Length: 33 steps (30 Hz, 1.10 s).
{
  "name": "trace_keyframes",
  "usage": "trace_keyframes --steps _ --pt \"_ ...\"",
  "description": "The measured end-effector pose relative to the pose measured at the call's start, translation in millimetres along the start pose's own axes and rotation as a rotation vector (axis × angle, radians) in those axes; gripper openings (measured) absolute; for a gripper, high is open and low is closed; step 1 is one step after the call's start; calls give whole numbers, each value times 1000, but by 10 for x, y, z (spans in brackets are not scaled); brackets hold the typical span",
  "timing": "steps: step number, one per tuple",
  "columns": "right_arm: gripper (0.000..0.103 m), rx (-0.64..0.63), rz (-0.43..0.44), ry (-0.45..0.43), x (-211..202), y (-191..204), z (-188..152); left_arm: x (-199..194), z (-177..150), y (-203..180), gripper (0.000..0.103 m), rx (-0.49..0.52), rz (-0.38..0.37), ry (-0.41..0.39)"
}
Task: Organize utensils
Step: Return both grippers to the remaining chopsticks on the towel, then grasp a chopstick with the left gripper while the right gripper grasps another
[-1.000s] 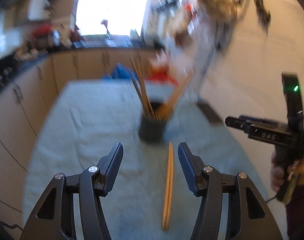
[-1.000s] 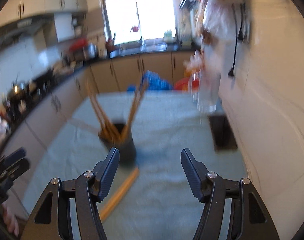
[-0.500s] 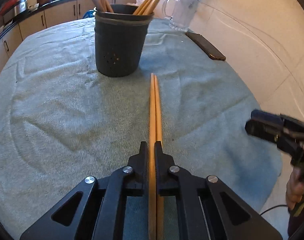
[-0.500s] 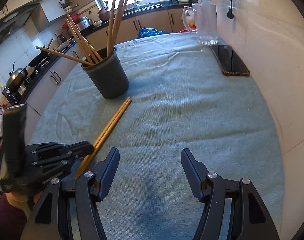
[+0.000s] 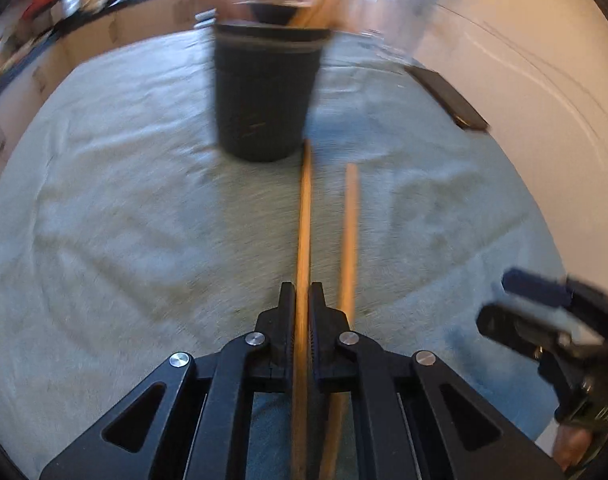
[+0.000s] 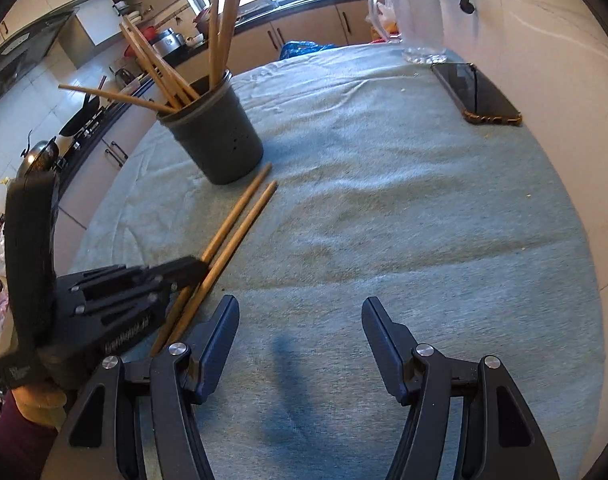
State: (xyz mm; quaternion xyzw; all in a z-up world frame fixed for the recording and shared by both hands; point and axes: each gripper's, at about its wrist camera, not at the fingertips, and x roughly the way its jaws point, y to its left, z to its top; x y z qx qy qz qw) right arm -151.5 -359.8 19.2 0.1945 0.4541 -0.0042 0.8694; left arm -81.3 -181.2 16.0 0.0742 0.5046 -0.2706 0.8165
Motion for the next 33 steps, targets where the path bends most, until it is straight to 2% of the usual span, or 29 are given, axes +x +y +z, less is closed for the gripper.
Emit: trace_keyframes --steps 3,5,7,10,12,14,16,17,18,20,21,24,29,33 --pt "68 -26 7 10 25 62 -1 -145 -180 264 8 -137 -5 23" --pt "68 -39 12 19 86 117 32 -252 -333 388 8 -188 -14 25" --pt "68 -53 15 35 198 207 99 -333 -410 443 8 -192 -28 33" --pt "66 -61 33 66 389 340 207 -525 -433 483 8 -156 -18 -24" --pt "61 -51 29 92 548 416 286 -601 -419 506 14 -145 -16 -49" --pt "60 -66 -17 95 664 517 338 -650 -407 555 25 -156 -37 -59" --pt "58 -95 -70 87 720 593 370 -653 -370 573 26 -156 -36 -61" --pt "49 -116 -98 87 743 637 380 -621 -342 551 26 -152 -34 -56" --pt "35 -145 -136 89 762 681 380 -589 -305 530 26 -146 -34 -49" --pt "22 -202 -180 105 780 718 382 -532 -250 507 26 -134 -41 -35" --pt "19 -213 -175 118 768 706 381 -478 -206 479 26 -127 -42 -25" --pt "18 -222 -172 154 700 571 374 -329 -117 397 26 -97 -39 9" --pt "18 -295 -210 220 501 267 245 -150 0 350 26 -64 17 42" --pt "31 -283 -250 245 367 -3 186 -61 53 383 23 -77 33 83"
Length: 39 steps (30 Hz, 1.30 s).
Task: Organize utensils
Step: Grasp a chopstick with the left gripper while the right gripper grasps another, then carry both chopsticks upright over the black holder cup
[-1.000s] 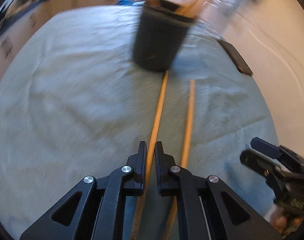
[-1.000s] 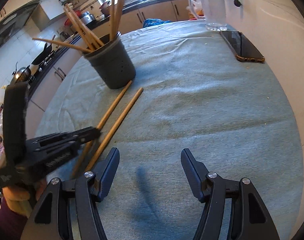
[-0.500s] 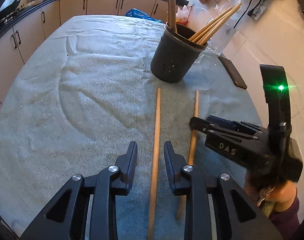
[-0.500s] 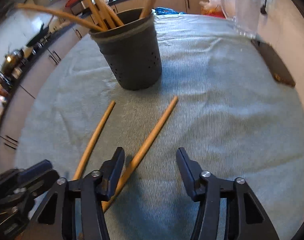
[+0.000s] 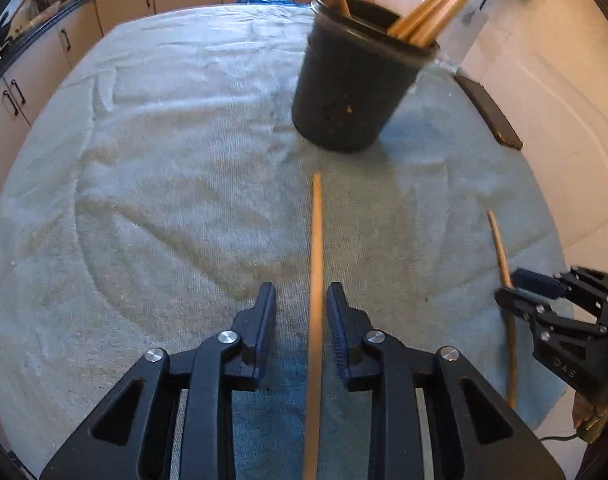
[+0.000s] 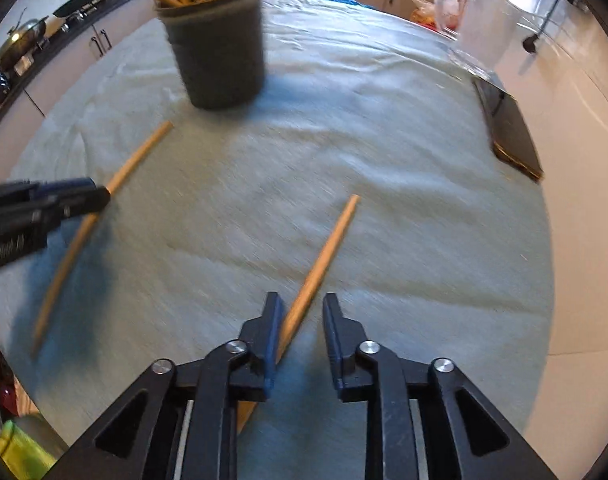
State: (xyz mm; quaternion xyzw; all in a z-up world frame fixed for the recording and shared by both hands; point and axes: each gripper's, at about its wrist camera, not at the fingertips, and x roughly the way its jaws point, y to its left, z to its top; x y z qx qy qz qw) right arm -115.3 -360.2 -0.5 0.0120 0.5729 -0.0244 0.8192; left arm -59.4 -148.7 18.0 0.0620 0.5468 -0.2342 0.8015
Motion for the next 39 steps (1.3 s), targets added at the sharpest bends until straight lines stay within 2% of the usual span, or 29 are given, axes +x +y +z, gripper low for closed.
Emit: trace_keyframes --steps 2,5,10,13,14,15,16,17,19,21,28,32,39 --pt "35 28 5 14 12 -123 -20 21 36 23 22 -16 -7 18" --pt "36 87 28 35 54 -280 47 49 92 15 22 -22 -3 39" --pt "36 152 3 48 143 -311 326 103 204 -80 23 1 37 51" --pt "37 171 -5 38 181 -293 430 135 276 -112 25 -5 31 45" --pt "32 179 -9 25 184 -288 443 134 272 -123 25 -7 28 34" --pt "19 178 -11 12 183 -274 446 136 271 -132 23 -2 28 22" --pt "11 169 -17 -4 179 -246 443 143 270 -139 8 2 30 13" --pt "8 163 -29 -17 171 -221 432 134 252 -125 6 -1 25 7" --pt "6 177 -1 -34 128 -208 394 70 219 -97 6 -18 11 -16" --pt "6 192 12 -62 31 -202 315 -83 174 -100 6 -23 -2 -57" --pt "6 228 102 -282 -676 -190 184 -964 -57 -210 6 40 -40 -280" --pt "6 230 110 -401 -1105 -119 56 -1381 -244 -240 6 78 -46 -395" --pt "6 195 97 -527 -1537 80 -201 -1721 -615 -400 6 139 5 -512"
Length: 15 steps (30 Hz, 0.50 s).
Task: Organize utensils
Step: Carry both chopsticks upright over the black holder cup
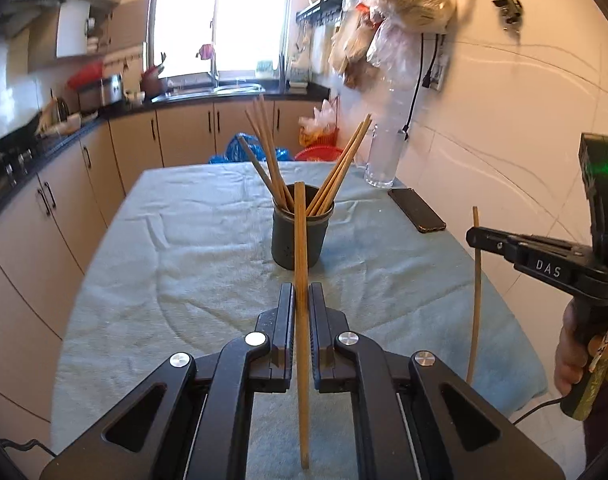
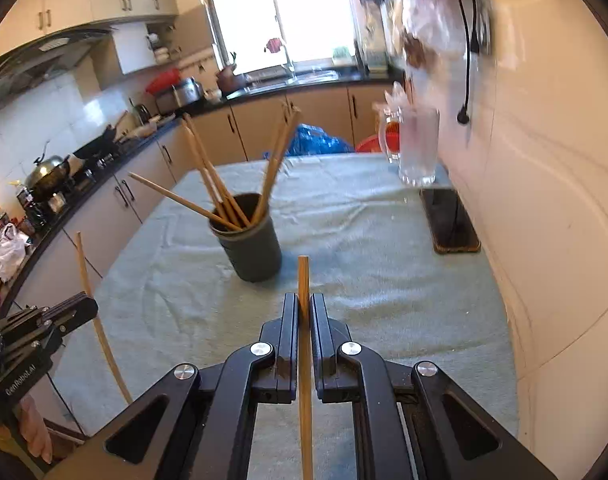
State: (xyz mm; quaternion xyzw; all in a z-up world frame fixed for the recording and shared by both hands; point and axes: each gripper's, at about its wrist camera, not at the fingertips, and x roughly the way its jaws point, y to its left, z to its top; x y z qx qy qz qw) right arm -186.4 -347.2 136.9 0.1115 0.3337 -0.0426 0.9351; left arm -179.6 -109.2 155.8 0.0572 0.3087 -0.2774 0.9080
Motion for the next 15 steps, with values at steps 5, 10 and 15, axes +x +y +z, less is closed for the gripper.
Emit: trace_keyframes --steps 5,10,15 --pt "6 -38 1 -49 -201 130 -74 -185 -87 -9 6 5 2 -36" --pt "6 -47 18 -83 -398 138 -167 -379 -135 21 6 -22 -2 -73" --pt "6 -64 20 -104 -499 156 -200 -516 -158 56 6 -42 -6 -97"
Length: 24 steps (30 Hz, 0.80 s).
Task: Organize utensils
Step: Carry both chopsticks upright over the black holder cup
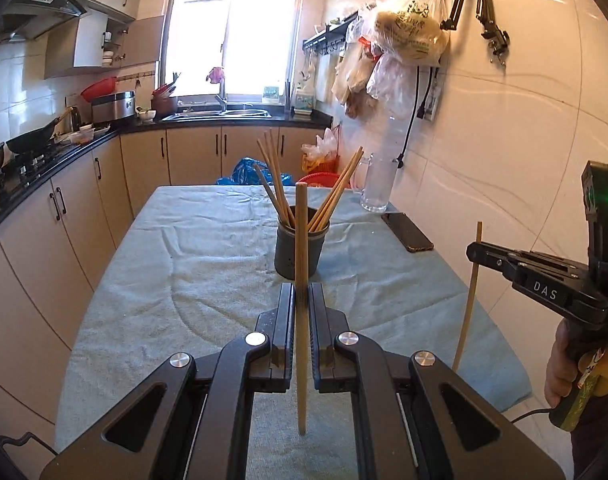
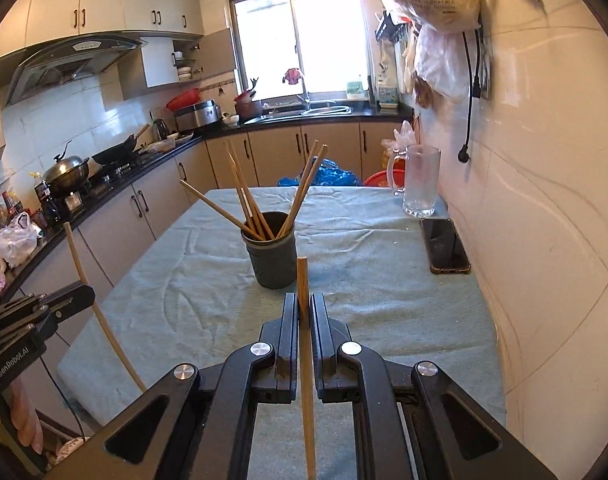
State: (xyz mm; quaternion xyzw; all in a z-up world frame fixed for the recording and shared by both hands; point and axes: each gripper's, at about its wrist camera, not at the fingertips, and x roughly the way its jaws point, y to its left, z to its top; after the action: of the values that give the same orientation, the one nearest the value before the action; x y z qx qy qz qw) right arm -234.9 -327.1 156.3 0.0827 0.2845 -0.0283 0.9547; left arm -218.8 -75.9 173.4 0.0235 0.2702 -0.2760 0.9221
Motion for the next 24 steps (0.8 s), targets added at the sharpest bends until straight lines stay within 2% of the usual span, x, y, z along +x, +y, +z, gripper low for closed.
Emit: trace_keyframes --steps 7,13,24 --pt "6 11 20 -18 -27 -20 50 -67 72 61 6 -37 -11 -20" --pt "6 26 34 -32 12 -45 99 -81 126 61 6 -33 8 -38" --pt "6 27 43 -67 85 26 153 67 214 15 6 -1 123 -50"
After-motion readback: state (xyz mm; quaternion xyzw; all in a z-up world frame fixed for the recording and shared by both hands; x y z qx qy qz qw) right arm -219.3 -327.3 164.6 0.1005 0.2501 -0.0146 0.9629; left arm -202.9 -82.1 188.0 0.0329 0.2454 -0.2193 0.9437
